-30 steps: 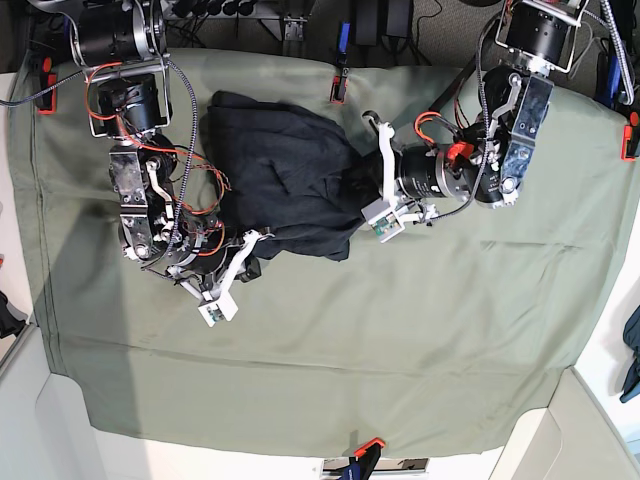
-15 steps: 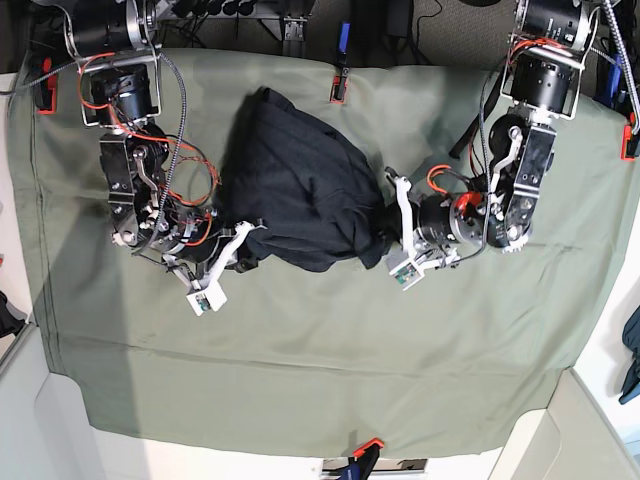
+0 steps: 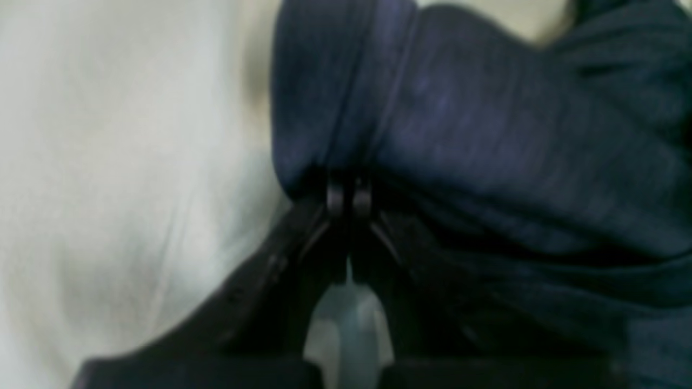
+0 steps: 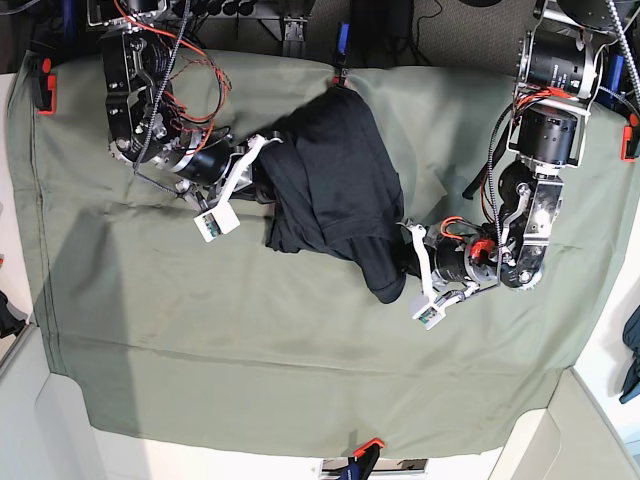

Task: Fold the T-shirt properly
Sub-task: 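Fold the bundle over with the left gripper toward the right gripper, then grasp the bundle's edges with both grippers and tuck them under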

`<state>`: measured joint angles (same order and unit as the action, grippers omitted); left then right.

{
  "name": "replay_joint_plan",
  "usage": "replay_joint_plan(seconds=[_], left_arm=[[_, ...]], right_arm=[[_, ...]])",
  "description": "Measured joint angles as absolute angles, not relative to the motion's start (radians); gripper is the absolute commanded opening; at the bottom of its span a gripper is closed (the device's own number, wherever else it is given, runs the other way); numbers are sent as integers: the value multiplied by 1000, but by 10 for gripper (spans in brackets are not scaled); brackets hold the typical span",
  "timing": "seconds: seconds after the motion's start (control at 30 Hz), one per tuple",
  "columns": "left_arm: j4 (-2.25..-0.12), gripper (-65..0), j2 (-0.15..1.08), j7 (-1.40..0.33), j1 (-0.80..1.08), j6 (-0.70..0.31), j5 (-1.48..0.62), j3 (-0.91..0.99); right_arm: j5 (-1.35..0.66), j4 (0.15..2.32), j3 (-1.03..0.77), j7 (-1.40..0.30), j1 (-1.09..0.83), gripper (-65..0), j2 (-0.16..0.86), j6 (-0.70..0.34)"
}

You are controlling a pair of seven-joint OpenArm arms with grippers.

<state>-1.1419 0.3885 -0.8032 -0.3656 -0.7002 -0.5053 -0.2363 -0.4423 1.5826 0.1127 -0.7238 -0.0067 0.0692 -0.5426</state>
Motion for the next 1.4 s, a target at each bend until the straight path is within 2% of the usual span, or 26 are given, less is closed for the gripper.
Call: replay_joint_plan(seconds=[0.17, 0.33, 0.6, 0.77, 0.9, 1.17, 1.3, 1.4], left_arm=[[-1176, -650, 466, -966, -315, -693, -741, -236], [-1349, -650, 580, -1071, -177, -688, -894, -237], [-1659, -650, 700, -1093, -3, -692, -952, -236], [-1821, -650, 747, -1114, 72, -690, -945, -162], [-1941, -650, 744, -1093, 102, -692, -949, -101], [-1864, -650, 616, -1013, 104, -692, -879, -93], [-1781, -650, 558, -1013, 107, -693, -877, -92], [-1755, -650, 551, -1008, 126, -693, -876, -92]], right_arm=[[-468, 1668, 113, -730, -110, -650, 69, -543], [-449, 1710, 112, -732, -159, -650, 69, -542], [-423, 1769, -20, -715, -138, -650, 69, -525], [-449, 1813, -78, -708, -84, -650, 69, -513], [-499, 1811, -40, -708, -57, -650, 54, -513], [-249, 1633, 262, -654, 86, -650, -58, -523], [-149, 1484, 320, -651, 140, -650, -53, -498], [-151, 1456, 319, -641, 123, -650, -14, -482]])
